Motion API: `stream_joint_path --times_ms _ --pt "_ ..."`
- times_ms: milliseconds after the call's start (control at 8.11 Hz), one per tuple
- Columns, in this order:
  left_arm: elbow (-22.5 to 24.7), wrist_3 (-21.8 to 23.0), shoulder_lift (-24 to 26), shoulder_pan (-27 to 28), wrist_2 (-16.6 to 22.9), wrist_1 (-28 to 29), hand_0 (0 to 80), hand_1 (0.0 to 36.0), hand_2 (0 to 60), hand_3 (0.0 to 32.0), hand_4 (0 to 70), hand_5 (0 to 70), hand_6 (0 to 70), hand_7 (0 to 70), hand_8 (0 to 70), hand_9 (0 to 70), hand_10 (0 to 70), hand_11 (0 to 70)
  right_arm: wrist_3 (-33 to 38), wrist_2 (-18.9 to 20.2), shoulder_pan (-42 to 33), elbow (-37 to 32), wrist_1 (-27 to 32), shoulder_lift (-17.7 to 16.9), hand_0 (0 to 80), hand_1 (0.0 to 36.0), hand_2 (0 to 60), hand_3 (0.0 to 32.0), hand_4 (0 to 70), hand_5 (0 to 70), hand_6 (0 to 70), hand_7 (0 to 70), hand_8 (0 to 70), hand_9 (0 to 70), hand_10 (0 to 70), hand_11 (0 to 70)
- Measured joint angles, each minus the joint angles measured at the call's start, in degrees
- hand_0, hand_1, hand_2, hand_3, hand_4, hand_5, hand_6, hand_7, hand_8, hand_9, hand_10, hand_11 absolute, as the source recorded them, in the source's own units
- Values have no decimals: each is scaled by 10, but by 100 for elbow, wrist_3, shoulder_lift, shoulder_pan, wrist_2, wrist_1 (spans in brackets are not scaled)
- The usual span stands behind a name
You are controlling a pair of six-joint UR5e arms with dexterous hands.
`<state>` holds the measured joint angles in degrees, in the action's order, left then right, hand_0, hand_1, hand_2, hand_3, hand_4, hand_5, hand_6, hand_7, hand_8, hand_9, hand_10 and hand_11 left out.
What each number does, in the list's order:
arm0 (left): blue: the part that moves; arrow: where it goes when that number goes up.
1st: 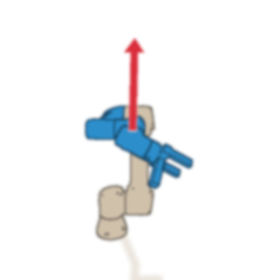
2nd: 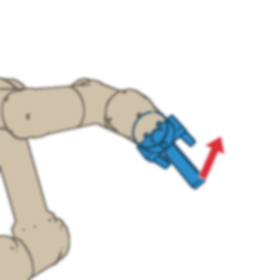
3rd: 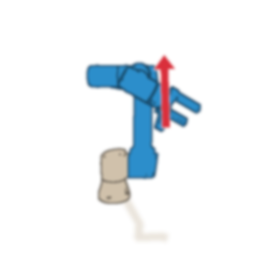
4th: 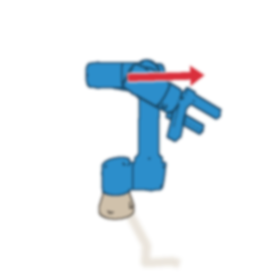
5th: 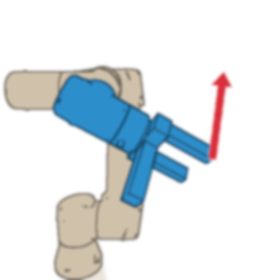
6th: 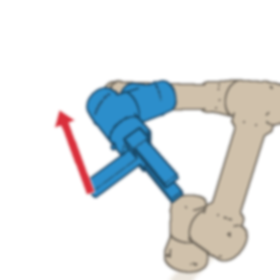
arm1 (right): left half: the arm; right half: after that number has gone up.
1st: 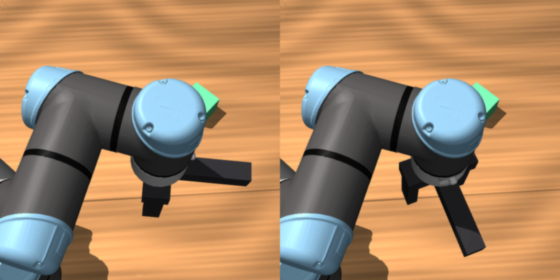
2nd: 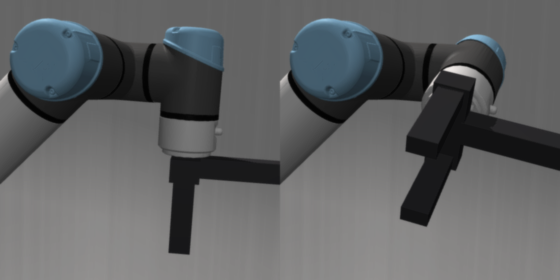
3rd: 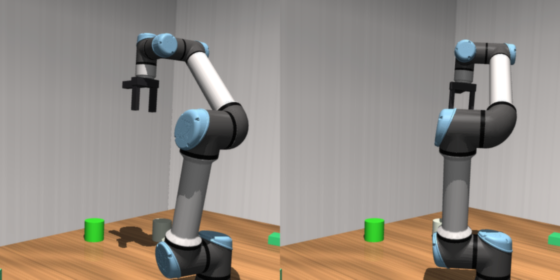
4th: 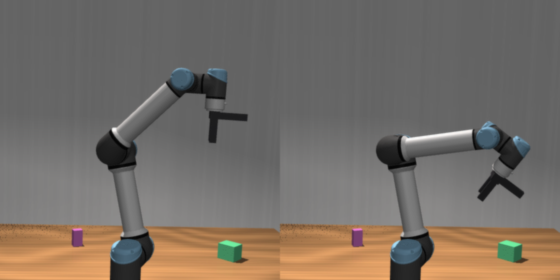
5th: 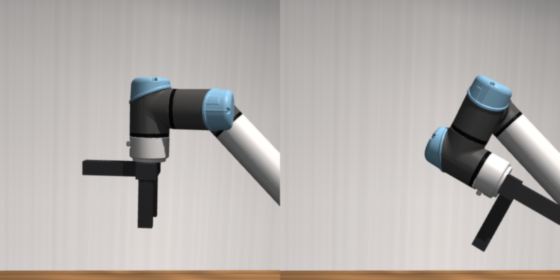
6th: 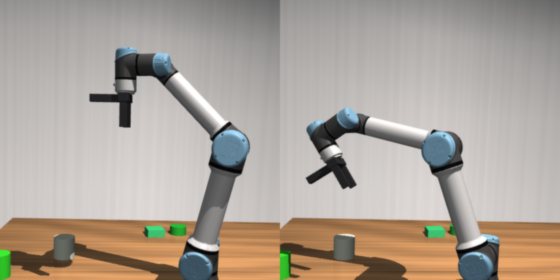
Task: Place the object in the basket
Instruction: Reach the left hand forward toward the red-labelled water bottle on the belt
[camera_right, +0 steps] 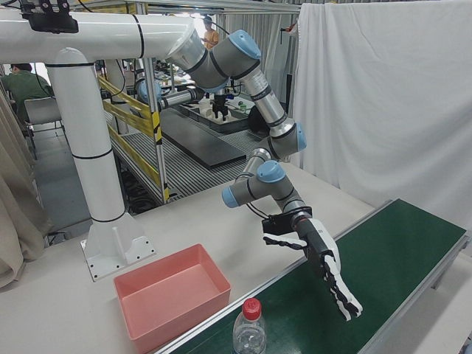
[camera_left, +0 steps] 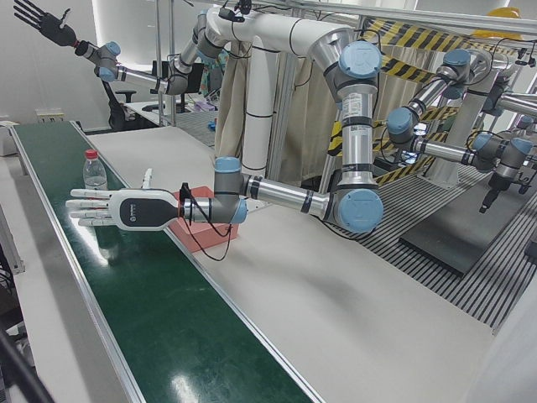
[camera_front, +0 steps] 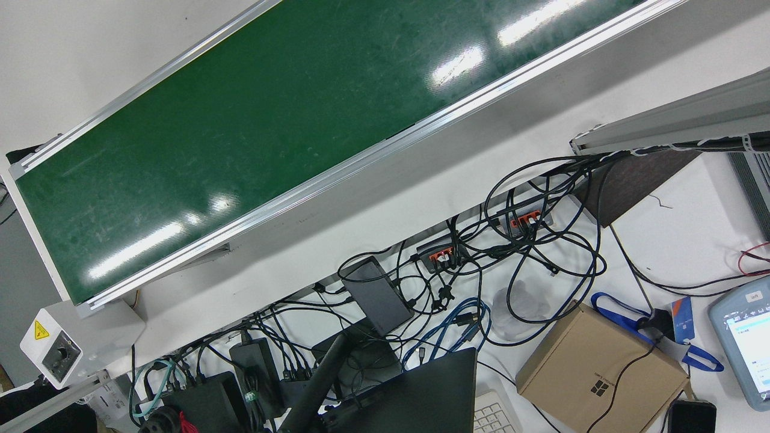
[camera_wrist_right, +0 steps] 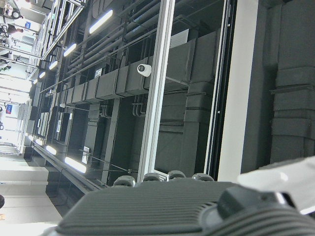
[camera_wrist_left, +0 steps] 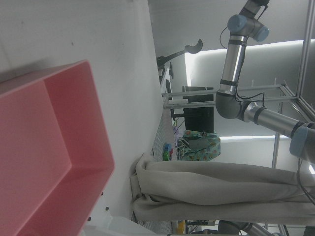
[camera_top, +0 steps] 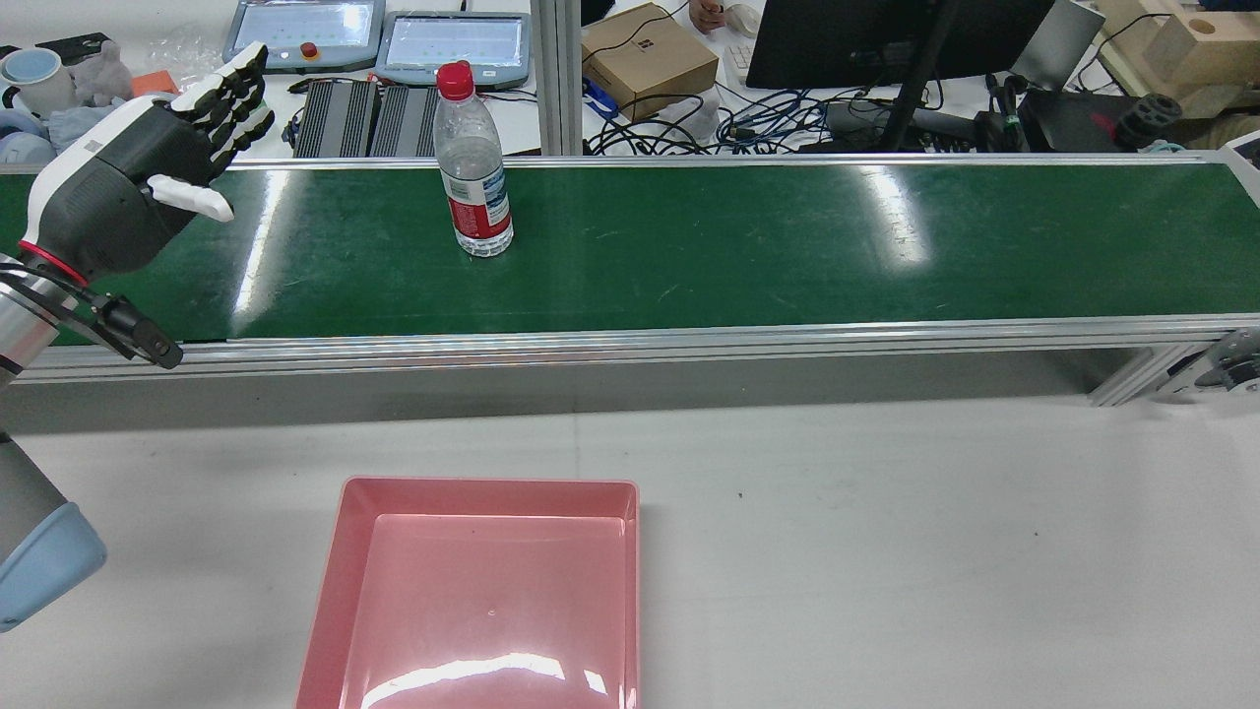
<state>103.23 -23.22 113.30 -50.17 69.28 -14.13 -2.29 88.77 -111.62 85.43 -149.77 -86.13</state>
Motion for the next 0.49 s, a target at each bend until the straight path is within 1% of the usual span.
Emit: stream_joint_path --times_ms 123,247,493 --pt "-185 1 104 20 -8 29 453 0 0 6 118 24 0 0 17 3 35 53 0 0 0 0 0 0 0 0 0 0 0 0 0 0 0 0 0 0" --pt "-273 14 144 28 -1 66 453 0 0 8 119 20 0 0 16 2 34 51 0 0 0 0 0 0 0 0 0 0 0 0 0 0 0 0 0 0" --pt "-274 49 173 37 25 97 454 0 0 6 121 20 0 0 17 3 33 49 0 0 0 0 0 0 0 0 0 0 0 0 0 0 0 0 0 0"
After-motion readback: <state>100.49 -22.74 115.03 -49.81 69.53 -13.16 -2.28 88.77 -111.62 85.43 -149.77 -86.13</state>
